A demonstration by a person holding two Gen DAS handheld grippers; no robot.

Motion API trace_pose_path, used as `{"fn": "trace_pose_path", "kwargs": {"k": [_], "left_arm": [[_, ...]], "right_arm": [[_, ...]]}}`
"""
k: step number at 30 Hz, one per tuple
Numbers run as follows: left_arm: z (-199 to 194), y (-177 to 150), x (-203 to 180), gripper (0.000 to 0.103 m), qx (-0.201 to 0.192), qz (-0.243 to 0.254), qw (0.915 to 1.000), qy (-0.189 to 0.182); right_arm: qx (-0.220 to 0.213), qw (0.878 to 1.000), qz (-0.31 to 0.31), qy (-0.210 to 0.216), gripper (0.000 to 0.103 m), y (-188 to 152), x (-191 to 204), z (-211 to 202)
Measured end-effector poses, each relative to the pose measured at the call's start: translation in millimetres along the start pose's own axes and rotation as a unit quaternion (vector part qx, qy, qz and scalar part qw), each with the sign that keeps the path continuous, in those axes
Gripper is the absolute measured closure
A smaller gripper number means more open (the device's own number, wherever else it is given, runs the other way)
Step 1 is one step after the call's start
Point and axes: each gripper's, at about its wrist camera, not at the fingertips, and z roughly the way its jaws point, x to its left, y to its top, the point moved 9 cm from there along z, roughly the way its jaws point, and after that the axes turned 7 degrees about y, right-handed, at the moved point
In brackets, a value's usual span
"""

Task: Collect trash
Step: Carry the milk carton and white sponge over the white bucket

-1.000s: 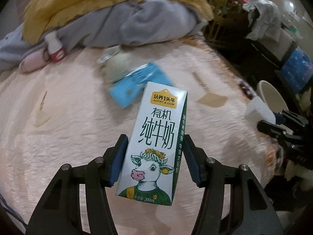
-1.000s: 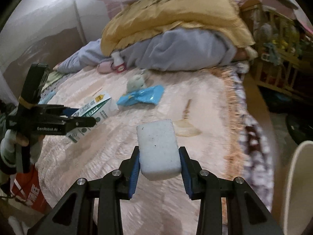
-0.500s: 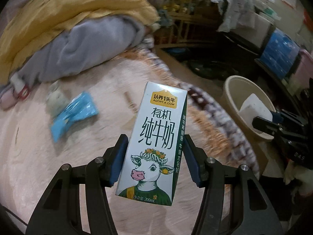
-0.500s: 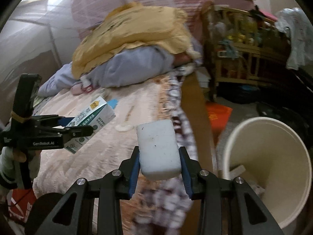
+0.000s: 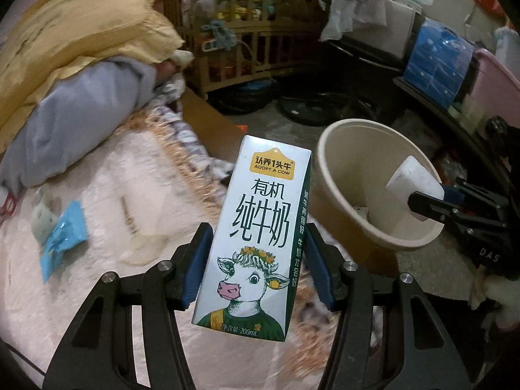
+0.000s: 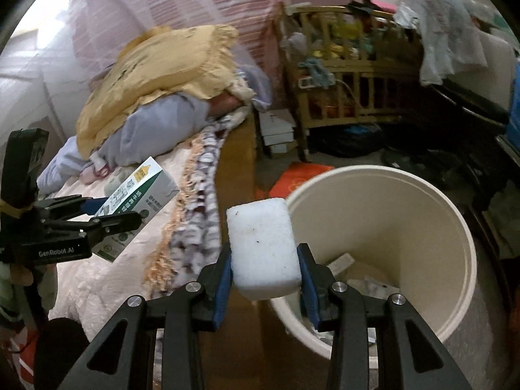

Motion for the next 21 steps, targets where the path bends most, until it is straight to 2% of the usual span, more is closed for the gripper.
{"fn": "trace_pose_path", "kwargs": {"k": [7, 21], "left_arm": [[13, 8, -32, 0.048, 0.003, 0.022, 0.9998, -0.002], [32, 24, -70, 0.048, 0.012, 0.021, 0.9994, -0.024]], "right_arm": [[-0.008, 1.000, 0.020, -0.012, 0.066, -4, -26, -9], [-0.023, 0.998, 0.056, -0.033, 0.066, -6, -61, -12]]}}
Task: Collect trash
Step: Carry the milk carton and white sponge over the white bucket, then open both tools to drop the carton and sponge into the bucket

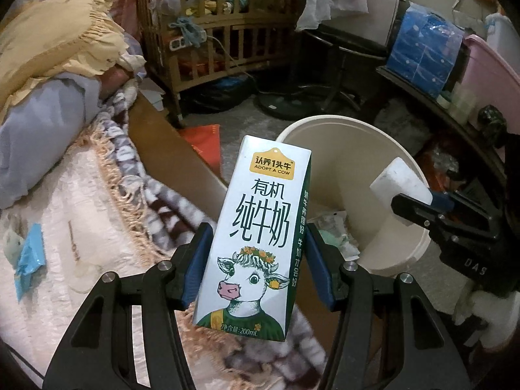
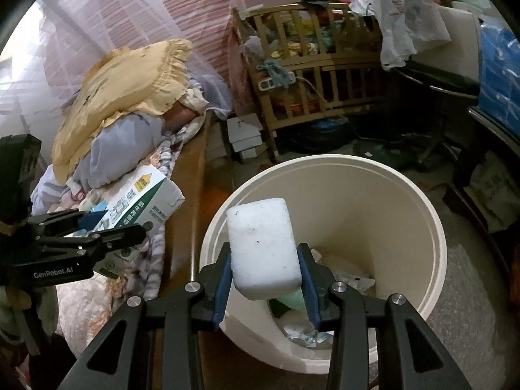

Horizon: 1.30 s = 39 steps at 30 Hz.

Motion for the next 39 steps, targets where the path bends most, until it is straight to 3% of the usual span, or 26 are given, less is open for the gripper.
{"fn": "trace_pose_path", "kwargs": {"k": [39], "left_arm": [[47, 19, -47, 0.047, 0.021, -0.016, 0.9985, -0.048]], "right_arm": [[-0.001, 0.997, 0.065, -0.033, 0.064, -8, -52, 11]]}}
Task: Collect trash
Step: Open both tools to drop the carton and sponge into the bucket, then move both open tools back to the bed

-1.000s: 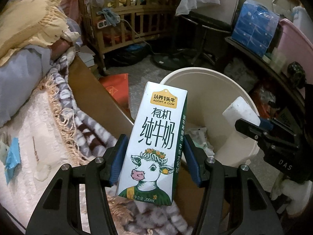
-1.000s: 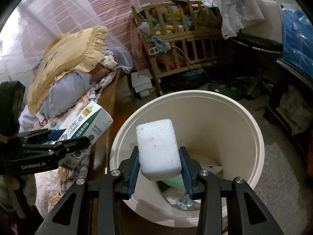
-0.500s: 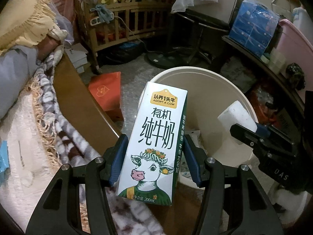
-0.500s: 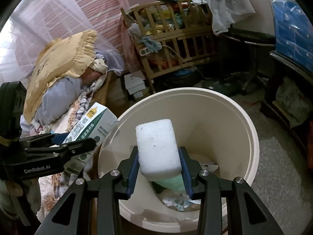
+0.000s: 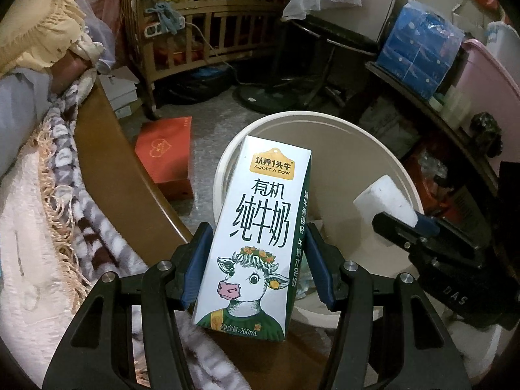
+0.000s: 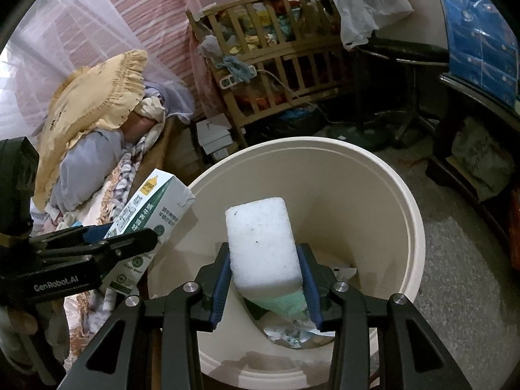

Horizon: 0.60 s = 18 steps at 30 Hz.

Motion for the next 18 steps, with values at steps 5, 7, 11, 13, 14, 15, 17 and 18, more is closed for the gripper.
{"fn": "trace_pose_path", "kwargs": {"k": [5, 7, 11, 13, 14, 15, 17, 18], "left_arm": [[-2, 3, 0, 0.047, -0.002, -0.017, 0.9995, -0.027], [-3, 4, 0, 0.047, -0.002, -0.020, 0.9991, -0.037], [-7, 3, 3, 0.045, 0.001, -0.021, 0.9989, -0.042], [-11, 1, 7, 0.045, 0.000, -0.022, 0.9990, -0.040], [-13, 0, 10, 0.045, -0.001, -0.022, 0.9991, -0.037], [-16, -1, 14, 0.045, -0.003, -0.021, 0.9993, -0.030], [-21, -4, 23, 0.045, -0.007, -0.017, 0.9998, -0.011], [-24, -5, 30, 0.045, -0.010, -0.015, 0.9998, -0.001]], "right_arm": [[-0.001, 1.000, -0.003, -0.008, 0.057, 0, 0, 1], [0.001, 1.000, -0.005, -0.013, 0.056, 0, -1, 2], [0.004, 1.000, -0.001, -0.017, 0.035, -1, -4, 4], [0.004, 1.000, -0.002, -0.012, 0.035, 0, -1, 5], [0.003, 1.000, -0.004, -0.010, 0.035, 0, 0, 5], [0.004, 1.000, -0.008, -0.008, 0.035, 0, 3, 5], [0.006, 1.000, -0.013, -0.003, 0.035, -1, 8, 7], [0.008, 1.000, -0.017, 0.000, 0.035, -3, 12, 8]]}}
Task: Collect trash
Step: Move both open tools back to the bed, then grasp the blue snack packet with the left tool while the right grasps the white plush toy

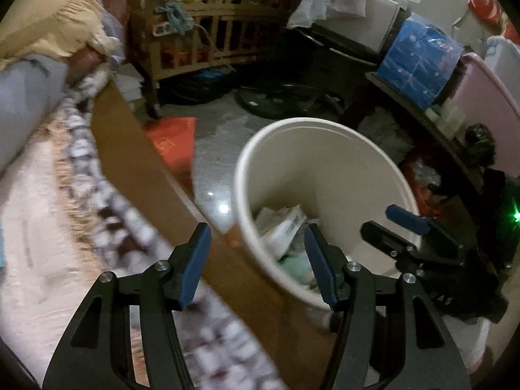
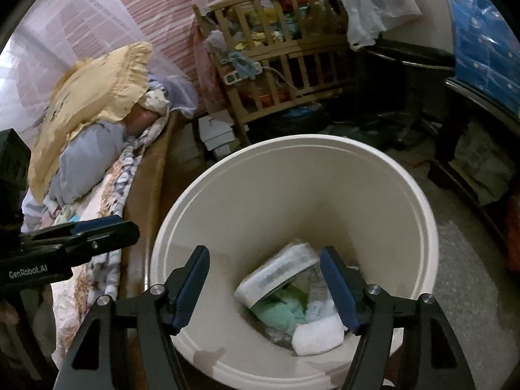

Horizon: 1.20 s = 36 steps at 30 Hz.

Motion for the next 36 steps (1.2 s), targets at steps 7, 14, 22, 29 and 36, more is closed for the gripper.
{"fn": "trace_pose_path", "kwargs": {"k": [7, 14, 22, 29, 36], "left_arm": [[-21, -13, 49, 0.045, -0.012, -0.002, 0.9985, 0.053], [-45, -26, 105, 0.045, -0.025, -0.015, 0.9950, 0.096], [-67, -51, 172, 0.045, -0.024, -0.057, 0.9903, 0.125], [-85, -84, 241, 0.045, -0.017, -0.097, 0.9831, 0.155], [-88, -97, 315, 0.042, -0.020, -0.109, 0.9755, 0.190]], "right_arm": [[0.009, 0.999, -0.028, 0.017, 0.035, -4, 36, 5], [0.017, 0.997, -0.051, 0.049, 0.035, -5, 89, 12], [0.036, 0.991, -0.094, 0.091, 0.035, -7, 165, 29], [0.064, 0.982, -0.130, 0.121, 0.034, -19, 222, 52], [0.092, 0.972, -0.162, 0.146, 0.034, -34, 272, 79]]}}
